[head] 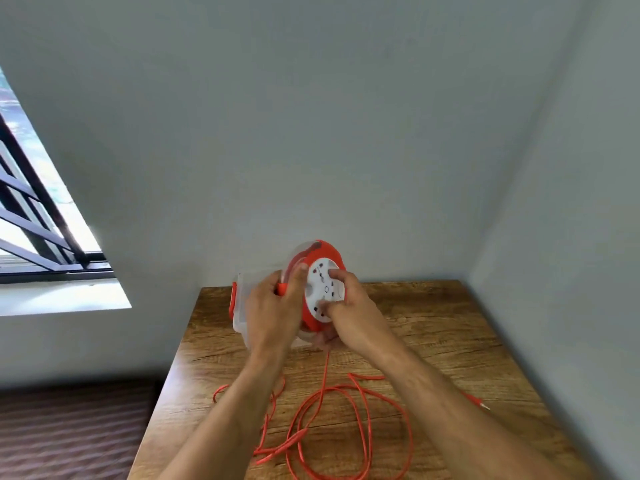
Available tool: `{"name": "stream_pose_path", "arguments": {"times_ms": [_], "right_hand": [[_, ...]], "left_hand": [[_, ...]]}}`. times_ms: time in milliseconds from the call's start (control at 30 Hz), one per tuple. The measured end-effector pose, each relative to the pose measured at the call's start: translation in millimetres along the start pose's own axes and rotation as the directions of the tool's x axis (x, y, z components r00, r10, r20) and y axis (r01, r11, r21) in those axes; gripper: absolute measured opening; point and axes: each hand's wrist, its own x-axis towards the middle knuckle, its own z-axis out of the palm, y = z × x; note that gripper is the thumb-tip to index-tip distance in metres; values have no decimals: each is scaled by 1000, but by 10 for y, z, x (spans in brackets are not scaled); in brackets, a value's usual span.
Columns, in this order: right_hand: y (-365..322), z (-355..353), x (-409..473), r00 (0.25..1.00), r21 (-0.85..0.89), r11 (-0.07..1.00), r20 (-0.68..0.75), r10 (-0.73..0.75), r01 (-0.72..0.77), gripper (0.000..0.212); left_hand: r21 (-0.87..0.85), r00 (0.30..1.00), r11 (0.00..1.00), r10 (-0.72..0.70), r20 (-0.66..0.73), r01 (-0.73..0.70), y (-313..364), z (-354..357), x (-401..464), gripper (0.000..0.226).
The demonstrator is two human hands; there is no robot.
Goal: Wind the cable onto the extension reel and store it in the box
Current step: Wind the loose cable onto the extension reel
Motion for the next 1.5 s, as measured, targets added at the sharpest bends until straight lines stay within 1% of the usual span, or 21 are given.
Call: {"name": "stream_pose_path", "arguments": {"times_ms": [33,67,100,133,167,200,300,400,467,567,667,800,933,967,1033,1133,1200,1233,1333,1433,1500], "right_hand": [[23,-58,-13,992,-176,977,-10,-124,120,47],[42,-129,-20,960,-388,887,-17,-280,251,47],[64,-199,-20,894,-592,708,47,-446,385,48],[93,-261,1,817,-714,498,181,-547,492,50],[100,-312,25,759,-757,329,320,-567,565,54],[126,-351,66,725,-764,222,415,-549,606,60],[162,-458,154,637,-736,34,561,-529,676,68],[206,-523,230,498,-630,-110,697,-516,768,67],[206,-552,276,443,-583,-173,749,-494,794,69],[138,-617,285,425,-574,-189,754,-501,797,64],[121,-636,289,417,-576,-187,745,-521,796,61],[196,-496,257,389,-539,-236,790,-474,809,64],[152,-469,163,302,-475,-269,814,-497,838,56],[128,-457,137,312,-474,-271,823,-474,838,56],[106,-429,118,387,-508,-245,826,-410,826,59],[116,-459,161,471,-591,-169,758,-451,789,66],[140,-501,223,492,-607,-152,745,-450,780,69],[144,-514,232,466,-583,-174,766,-442,794,69],[150,-482,206,325,-438,-281,871,-368,854,71],[144,-421,155,293,-397,-296,894,-340,869,74],[143,-391,132,304,-407,-280,887,-348,869,75]], "left_hand": [[-13,998,999,-51,-29,51,-2,-46,65,61],[-23,995,996,-92,-30,91,-13,-93,130,69],[-22,993,992,-121,-6,121,-25,-133,182,75],[-13,990,991,-136,33,137,-33,-162,218,76],[-7,985,988,-151,81,152,-31,-178,239,73],[-8,977,985,-170,126,173,-25,-190,246,64],[-45,958,977,-196,211,210,-14,-210,258,40],[-37,951,984,-157,267,173,-10,-227,259,39],[0,939,988,-146,313,154,16,-260,274,40],[33,910,984,-175,376,176,60,-324,349,38],[73,901,987,-161,403,143,97,-365,420,35],[131,886,987,-141,443,91,107,-391,470,28],[166,857,982,-156,492,84,69,-373,497,31],[177,858,981,-155,490,77,61,-363,506,32],[212,857,976,-148,494,46,43,-354,542,34],[269,827,963,-172,535,26,4,-375,599,37],[299,809,954,-183,558,9,-24,-383,620,38],[305,800,952,-187,570,5,-31,-380,627,38],[316,758,949,-210,617,6,-17,-360,639,38],[350,683,936,-223,696,-51,34,-357,651,39],[367,646,928,-237,726,-72,61,-360,663,40]]}}
